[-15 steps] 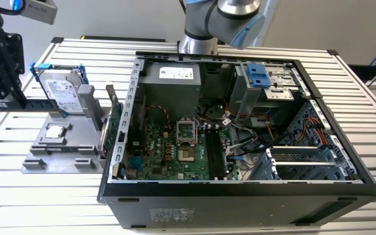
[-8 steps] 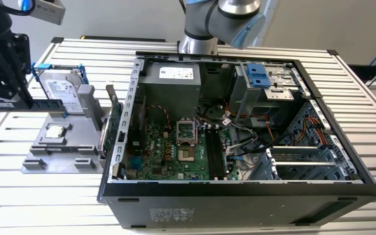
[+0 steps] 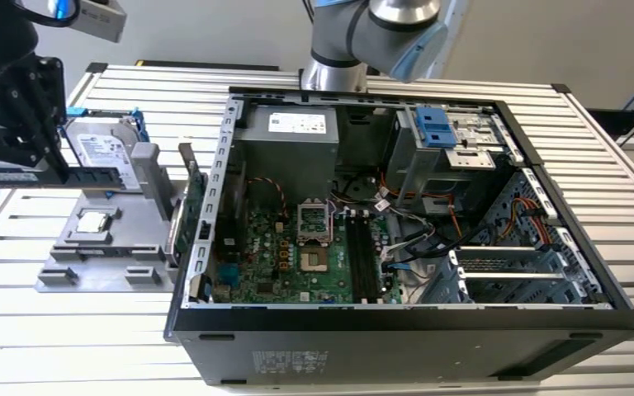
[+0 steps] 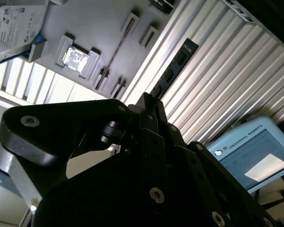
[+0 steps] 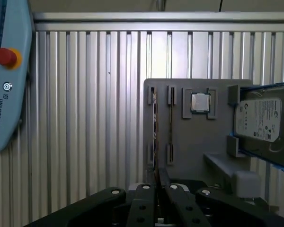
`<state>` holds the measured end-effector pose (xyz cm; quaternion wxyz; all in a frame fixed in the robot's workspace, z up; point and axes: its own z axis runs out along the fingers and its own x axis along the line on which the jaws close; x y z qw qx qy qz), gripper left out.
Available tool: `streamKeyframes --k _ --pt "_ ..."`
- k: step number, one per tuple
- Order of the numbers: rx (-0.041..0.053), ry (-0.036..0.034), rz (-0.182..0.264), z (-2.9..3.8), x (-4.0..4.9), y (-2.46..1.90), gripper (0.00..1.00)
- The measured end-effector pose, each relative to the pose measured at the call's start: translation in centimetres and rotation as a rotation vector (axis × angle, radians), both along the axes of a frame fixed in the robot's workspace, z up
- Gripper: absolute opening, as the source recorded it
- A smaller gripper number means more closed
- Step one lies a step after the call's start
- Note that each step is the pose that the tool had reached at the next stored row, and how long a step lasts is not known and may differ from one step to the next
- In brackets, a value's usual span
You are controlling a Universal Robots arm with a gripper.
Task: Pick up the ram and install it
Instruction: 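Pick up the ram and move it above insertion slot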
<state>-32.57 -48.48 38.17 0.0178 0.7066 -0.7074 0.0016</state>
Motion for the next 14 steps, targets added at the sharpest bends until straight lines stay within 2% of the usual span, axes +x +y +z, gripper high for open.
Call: streamKeyframes --k 6,14 --pt "-0.0001 0.0 0.0 0.0 1.03 0.08 0.0" --pt "0.0 0.0 0.0 0.0 2.94 0.13 0.0"
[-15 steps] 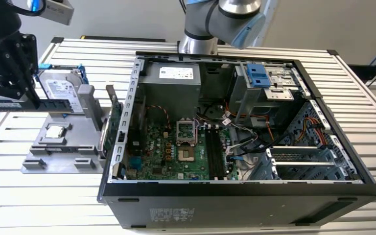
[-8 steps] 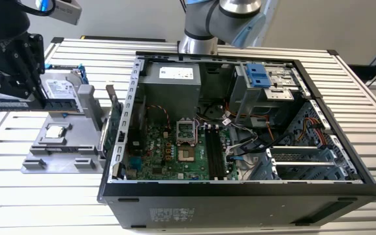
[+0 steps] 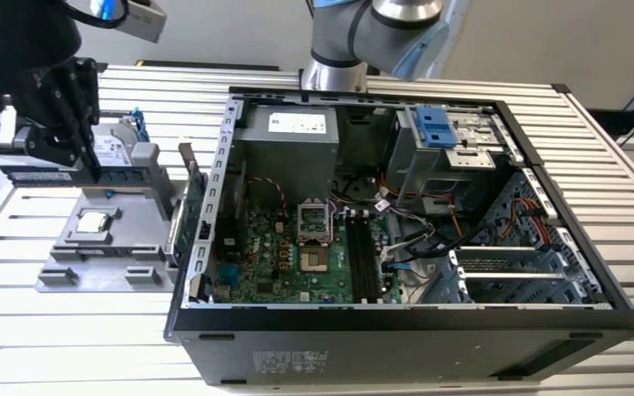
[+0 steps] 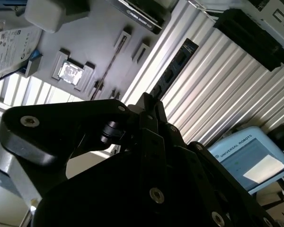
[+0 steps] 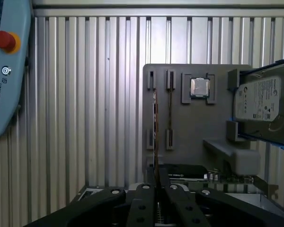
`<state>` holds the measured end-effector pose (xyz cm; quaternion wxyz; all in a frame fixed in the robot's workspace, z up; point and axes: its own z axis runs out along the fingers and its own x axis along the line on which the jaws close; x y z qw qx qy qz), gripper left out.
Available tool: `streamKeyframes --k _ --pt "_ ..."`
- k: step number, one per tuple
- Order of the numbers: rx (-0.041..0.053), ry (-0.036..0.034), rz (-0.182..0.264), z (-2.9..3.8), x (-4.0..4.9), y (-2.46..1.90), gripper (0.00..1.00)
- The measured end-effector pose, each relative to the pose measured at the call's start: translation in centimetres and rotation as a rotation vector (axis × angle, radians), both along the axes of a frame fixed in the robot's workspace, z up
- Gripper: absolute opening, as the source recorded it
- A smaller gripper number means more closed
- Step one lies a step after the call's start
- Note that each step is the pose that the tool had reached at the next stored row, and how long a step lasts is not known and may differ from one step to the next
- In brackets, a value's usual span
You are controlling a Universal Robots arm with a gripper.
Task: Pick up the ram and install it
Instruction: 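Pick up the ram and move it above insertion slot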
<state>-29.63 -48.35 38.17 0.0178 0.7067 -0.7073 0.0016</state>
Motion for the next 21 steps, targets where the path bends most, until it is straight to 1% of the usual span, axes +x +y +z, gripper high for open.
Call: streamKeyframes --k 21 --pt "0.0 0.0 0.0 0.0 4.67 0.13 0.0"
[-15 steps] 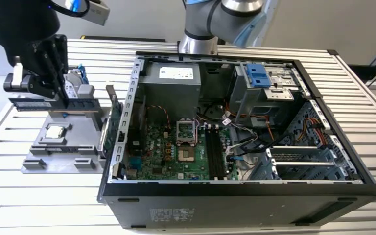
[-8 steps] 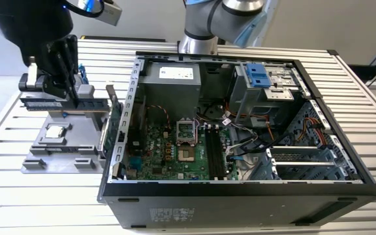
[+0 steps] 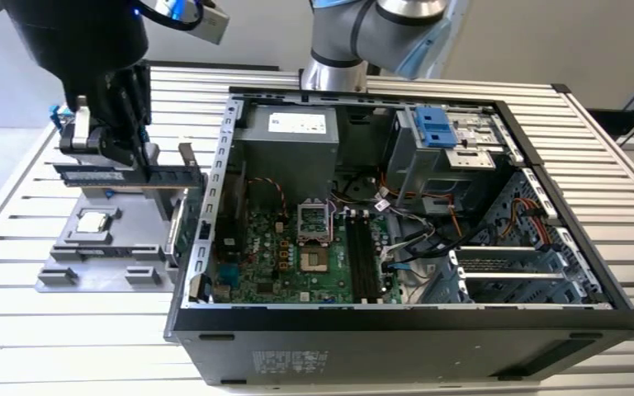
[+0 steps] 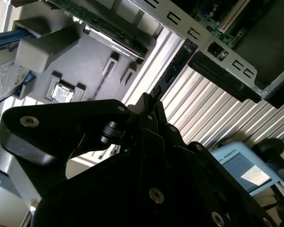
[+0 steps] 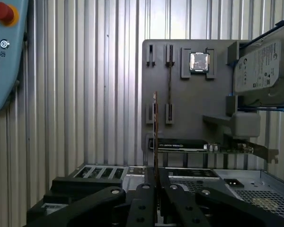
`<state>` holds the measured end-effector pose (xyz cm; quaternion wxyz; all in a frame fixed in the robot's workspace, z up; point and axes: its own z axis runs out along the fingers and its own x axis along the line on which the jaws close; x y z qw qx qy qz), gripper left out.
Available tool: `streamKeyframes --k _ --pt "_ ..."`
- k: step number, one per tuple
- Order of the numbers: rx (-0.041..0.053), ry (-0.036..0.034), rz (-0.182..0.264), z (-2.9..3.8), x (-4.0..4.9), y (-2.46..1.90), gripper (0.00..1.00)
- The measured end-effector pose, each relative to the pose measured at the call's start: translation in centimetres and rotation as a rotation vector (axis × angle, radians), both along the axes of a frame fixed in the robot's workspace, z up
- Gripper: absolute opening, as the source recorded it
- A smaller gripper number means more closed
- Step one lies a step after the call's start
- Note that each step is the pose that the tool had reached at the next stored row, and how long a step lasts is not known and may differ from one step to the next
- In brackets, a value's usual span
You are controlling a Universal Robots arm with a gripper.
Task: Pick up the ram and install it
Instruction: 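Pick up the ram and move it above insertion slot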
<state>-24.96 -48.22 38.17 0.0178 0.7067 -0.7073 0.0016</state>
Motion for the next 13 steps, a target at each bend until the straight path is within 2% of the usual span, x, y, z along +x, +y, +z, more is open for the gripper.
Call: streamKeyframes --k 13 --pt "-0.0001 0.0 0.0 0.0 2.83 0.07 0.0"
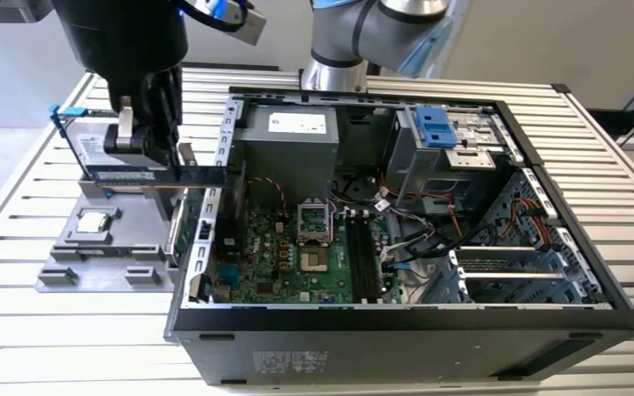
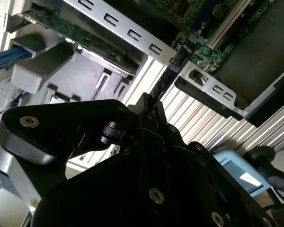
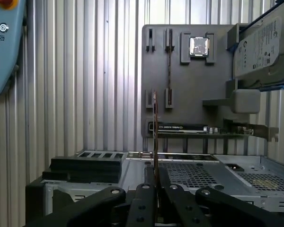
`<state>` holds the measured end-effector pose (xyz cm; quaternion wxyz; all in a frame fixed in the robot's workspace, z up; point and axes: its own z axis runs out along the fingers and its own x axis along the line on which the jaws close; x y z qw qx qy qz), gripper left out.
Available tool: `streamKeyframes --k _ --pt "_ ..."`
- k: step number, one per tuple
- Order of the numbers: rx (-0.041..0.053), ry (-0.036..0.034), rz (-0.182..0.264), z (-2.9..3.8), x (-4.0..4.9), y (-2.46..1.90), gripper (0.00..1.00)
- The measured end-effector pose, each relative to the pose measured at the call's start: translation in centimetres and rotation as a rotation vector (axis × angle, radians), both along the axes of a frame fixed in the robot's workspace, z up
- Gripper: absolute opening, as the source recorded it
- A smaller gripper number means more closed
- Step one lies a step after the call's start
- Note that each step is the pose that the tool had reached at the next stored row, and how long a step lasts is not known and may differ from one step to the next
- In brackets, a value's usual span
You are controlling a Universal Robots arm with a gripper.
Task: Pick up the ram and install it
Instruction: 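Pick up the ram and move it above insertion slot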
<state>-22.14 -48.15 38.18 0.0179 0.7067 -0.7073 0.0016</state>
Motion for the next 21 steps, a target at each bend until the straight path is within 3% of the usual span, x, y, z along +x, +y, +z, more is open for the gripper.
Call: streamKeyframes --k 21 --pt "0.0 0.0 0.0 0.0 4.78 0.07 0.0"
